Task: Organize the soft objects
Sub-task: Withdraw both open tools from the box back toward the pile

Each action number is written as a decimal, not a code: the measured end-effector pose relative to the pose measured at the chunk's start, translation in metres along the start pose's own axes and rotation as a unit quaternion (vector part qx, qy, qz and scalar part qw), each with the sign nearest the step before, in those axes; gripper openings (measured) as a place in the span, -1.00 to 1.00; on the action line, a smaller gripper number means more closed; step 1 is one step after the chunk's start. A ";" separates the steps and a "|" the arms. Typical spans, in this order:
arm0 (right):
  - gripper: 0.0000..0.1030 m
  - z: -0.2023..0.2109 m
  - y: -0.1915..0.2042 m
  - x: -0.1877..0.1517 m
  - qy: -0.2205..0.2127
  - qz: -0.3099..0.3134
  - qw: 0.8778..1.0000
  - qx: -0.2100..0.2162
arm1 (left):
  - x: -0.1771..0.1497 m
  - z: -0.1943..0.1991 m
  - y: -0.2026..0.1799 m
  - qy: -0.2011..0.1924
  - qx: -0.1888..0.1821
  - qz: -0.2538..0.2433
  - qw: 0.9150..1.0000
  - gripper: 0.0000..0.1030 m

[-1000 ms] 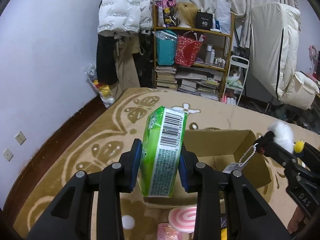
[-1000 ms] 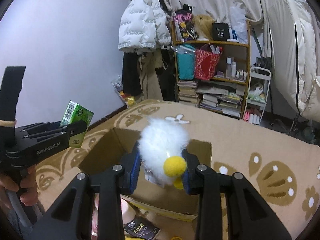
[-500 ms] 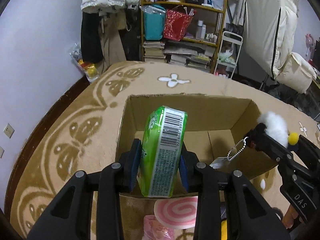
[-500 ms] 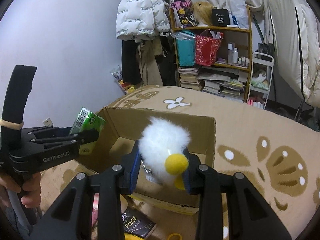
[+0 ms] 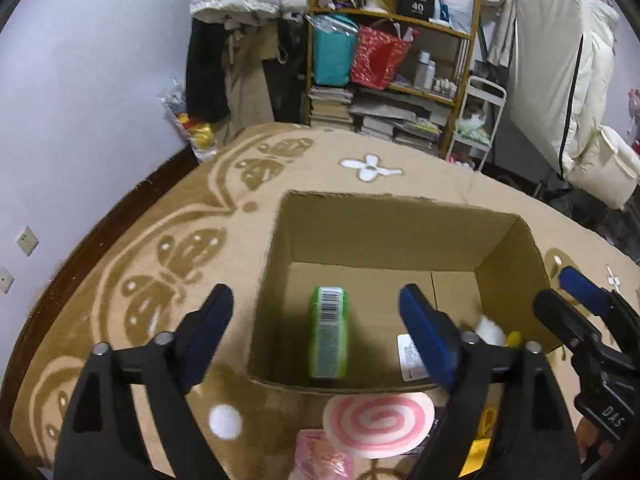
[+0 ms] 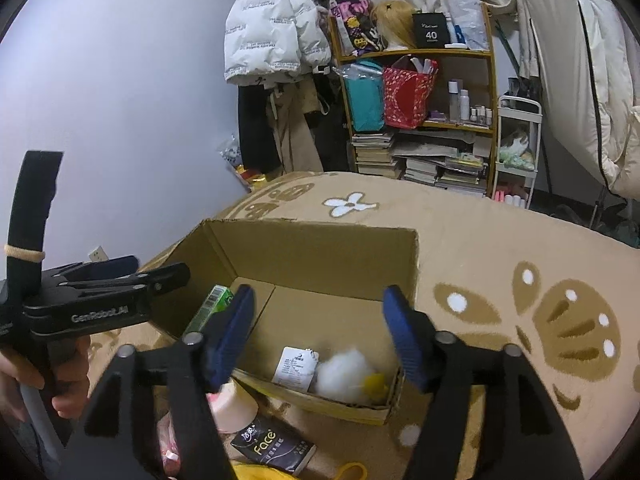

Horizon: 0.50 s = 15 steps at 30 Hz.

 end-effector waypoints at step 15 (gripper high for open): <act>1.00 0.051 0.005 0.021 -0.028 0.002 0.999 -0.019 | 0.001 0.054 0.016 -0.009 0.011 0.016 1.000 0.97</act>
Point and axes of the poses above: each gripper's, at about its wrist camera, not at the fingertips, and z roughly against the way its jaws point, y to its left, x to its top, the point moved 10 cm from there along -z, roughly the way its jaws point, and after that the axes turned 14 degrees about z, right-handed, at the moved point
